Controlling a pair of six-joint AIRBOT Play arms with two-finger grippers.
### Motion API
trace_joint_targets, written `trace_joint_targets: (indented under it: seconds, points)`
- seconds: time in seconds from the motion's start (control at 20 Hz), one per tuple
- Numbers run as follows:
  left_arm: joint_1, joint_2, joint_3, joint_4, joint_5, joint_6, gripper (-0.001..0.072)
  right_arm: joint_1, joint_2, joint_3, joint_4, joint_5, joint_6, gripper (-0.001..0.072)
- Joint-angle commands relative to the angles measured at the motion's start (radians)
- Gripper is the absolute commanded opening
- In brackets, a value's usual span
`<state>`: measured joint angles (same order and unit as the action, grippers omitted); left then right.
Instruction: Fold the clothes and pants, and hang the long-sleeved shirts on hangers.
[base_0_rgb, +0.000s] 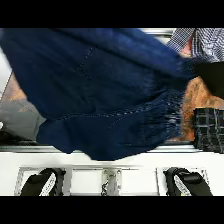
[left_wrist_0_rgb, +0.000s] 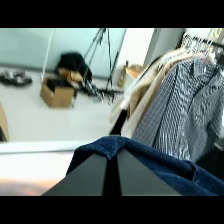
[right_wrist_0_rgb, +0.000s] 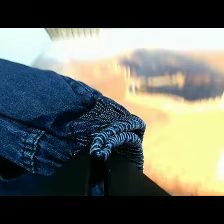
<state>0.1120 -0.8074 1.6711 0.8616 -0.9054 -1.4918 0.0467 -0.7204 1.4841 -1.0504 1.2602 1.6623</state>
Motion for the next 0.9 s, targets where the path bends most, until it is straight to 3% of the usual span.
trace_joint_targets:
  seconds: [0.0, 0.15, 0.4, 0.65, 0.85]
  points:
    - [-0.053, -0.230, 0.002, 0.002, -0.002, -0.027, 0.0007, 0.001, -0.191, -0.059, -0.031, 0.205, 0.090, 0.0041]
    - [-0.138, -0.510, 0.010, 0.008, -0.010, -0.027, 0.0007, 0.000, -0.439, -0.079, -0.077, 0.166, 0.040, 0.0042]
    - [-0.180, -0.854, 0.187, 0.006, -0.023, -0.122, 0.0007, -0.018, -0.715, -0.042, -0.151, -0.081, 0.001, 0.0042]
    - [-0.181, -0.886, 0.296, 0.016, -0.177, -0.121, 0.0007, -0.053, -0.706, -0.020, -0.235, -0.137, -0.003, 0.0042]
    - [-0.222, -0.732, 0.080, 0.223, -0.221, -0.122, 0.0007, -0.051, -0.668, -0.043, -0.309, -0.060, -0.095, 0.0042]
